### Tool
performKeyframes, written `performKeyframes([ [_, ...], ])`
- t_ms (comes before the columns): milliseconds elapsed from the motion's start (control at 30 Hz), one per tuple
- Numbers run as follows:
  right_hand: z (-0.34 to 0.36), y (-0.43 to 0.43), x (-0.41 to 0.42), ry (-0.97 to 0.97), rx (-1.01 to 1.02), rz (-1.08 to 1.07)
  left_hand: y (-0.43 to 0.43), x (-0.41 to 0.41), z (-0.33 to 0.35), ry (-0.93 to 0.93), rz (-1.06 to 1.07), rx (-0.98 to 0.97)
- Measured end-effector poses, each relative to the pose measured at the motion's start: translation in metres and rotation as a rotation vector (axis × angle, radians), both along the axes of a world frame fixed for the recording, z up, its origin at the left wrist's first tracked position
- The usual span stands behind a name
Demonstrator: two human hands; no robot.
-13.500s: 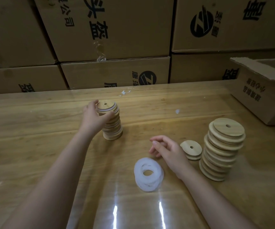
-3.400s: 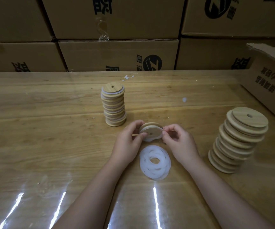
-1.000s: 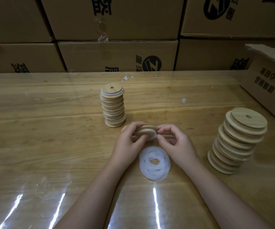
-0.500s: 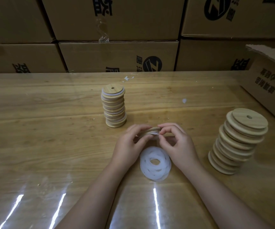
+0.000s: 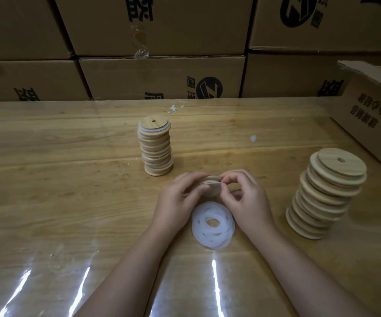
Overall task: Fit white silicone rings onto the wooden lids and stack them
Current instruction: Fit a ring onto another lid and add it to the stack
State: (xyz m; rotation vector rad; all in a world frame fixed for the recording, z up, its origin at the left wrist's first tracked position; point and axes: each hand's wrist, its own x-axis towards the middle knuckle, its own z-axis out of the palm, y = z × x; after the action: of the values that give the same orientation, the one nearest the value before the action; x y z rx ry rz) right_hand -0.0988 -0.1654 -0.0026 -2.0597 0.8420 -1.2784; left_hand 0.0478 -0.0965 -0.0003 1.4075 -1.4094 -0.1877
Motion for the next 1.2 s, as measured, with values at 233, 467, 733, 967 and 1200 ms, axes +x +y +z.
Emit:
performKeyframes([
  [233,0.0055,0.0026,-0.0019,0.159,-0.211,-0.044,0.0008,0.0003,0.0017,0.047,0.003,0.014],
  [467,0.0049,-0.0004,-0.0021,0.138,-0.105,0.033,0.0004,0.0024,0.0006,0.070,-0.012,0.048],
  [733,-0.0002,-0.0046,-0.0023,0.057,0.061,0.087,0.0002,0.0026,0.0052,0.187,0.011,0.089],
  [967,-0.0017,-0.0067,-0.0033,0.043,0.035,0.064,0.0002,0.0010,0.0042,0.243,-0.026,0.125],
  [1200,-0.0013,-0.0055,-0.0029,0.044,0.000,0.048,0.0004,0.0011,0.0035,0.062,0.016,0.063],
])
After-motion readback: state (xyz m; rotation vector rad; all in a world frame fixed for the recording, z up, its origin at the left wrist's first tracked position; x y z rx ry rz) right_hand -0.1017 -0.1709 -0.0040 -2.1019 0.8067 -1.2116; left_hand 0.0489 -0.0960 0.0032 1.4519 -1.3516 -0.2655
